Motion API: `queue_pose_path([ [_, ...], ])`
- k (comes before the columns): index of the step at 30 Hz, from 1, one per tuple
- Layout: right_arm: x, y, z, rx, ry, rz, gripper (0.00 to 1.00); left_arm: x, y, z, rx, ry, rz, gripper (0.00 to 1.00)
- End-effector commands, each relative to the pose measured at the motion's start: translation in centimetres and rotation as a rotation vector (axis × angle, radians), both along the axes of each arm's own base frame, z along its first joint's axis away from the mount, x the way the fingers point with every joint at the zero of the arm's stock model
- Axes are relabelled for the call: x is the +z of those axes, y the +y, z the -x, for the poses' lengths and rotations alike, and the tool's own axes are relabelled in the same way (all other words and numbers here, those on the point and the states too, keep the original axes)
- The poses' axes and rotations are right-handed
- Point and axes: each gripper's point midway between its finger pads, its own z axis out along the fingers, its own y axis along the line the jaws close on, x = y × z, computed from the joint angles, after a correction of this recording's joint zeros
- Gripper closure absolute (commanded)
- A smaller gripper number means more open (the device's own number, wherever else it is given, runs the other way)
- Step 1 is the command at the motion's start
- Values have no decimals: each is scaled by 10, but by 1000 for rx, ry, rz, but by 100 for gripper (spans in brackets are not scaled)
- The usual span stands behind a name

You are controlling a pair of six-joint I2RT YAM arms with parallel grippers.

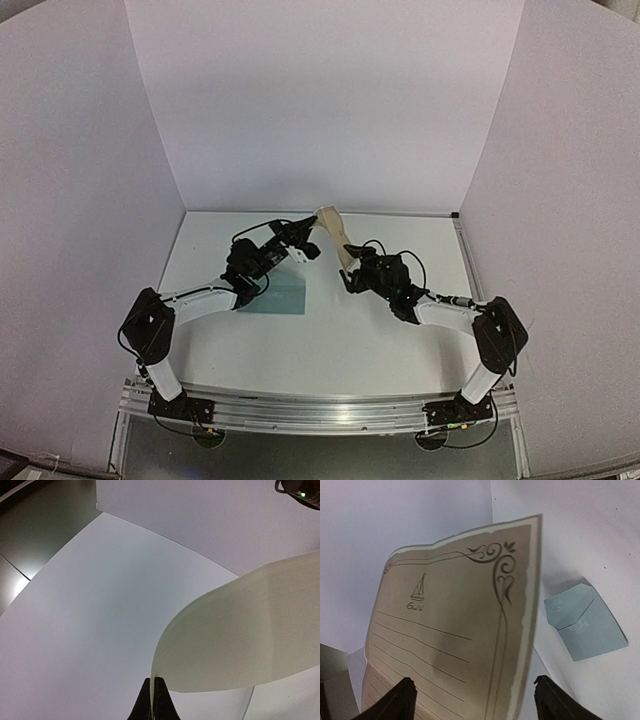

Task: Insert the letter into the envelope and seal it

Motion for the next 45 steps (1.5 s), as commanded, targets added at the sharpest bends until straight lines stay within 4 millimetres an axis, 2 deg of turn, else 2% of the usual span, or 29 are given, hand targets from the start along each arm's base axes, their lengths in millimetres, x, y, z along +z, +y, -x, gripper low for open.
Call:
queue_pose_path([
  [1, 37, 4, -17, -26, -116, -57, 31, 25, 5, 17, -41, -40, 55, 100],
  [6, 35, -3, -17, -41, -133, -32, 61, 25, 9, 20, -45, -34, 55, 100],
  [13, 33, -6, -21, 5, -187, 39, 86, 25, 15, 21, -42, -6, 50, 100],
  [18, 39, -8, -21, 65, -262, 102, 99, 23, 27, 18, -24, 18, 42, 100],
  [24, 62, -4, -15, 171, -433, 207, 100, 9, 40, 21, -13, 61, 5, 99],
  [26, 71, -4, -11, 214, -501, 259, 100, 1, 46, 21, 3, 82, -14, 70],
  [28, 81, -6, -6, 260, -556, 327, 100, -6, 52, 20, 28, 114, -32, 30],
  [29, 87, -6, -3, 296, -594, 395, 100, -10, 57, 22, 34, 137, -42, 15],
  [30, 85, -7, 2, 347, -597, 481, 100, -16, 61, 24, 29, 176, -68, 4],
  [32, 98, -9, 12, 447, -693, 648, 100, -22, 76, 34, -1, 295, -129, 0],
  [33, 108, -10, 19, 480, -735, 689, 100, -34, 81, 39, -29, 399, -175, 0],
  [36, 132, -16, 36, 541, -885, 803, 100, -49, 97, 69, -120, 664, -254, 0],
  [39, 150, -18, 51, 606, -999, 876, 100, -47, 108, 87, -182, 854, -256, 0],
  [43, 170, -21, 63, 643, -1120, 944, 100, -39, 117, 101, -260, 1064, -213, 0],
  [45, 184, -21, 71, 652, -1195, 946, 100, -31, 119, 98, -277, 1136, -175, 0],
])
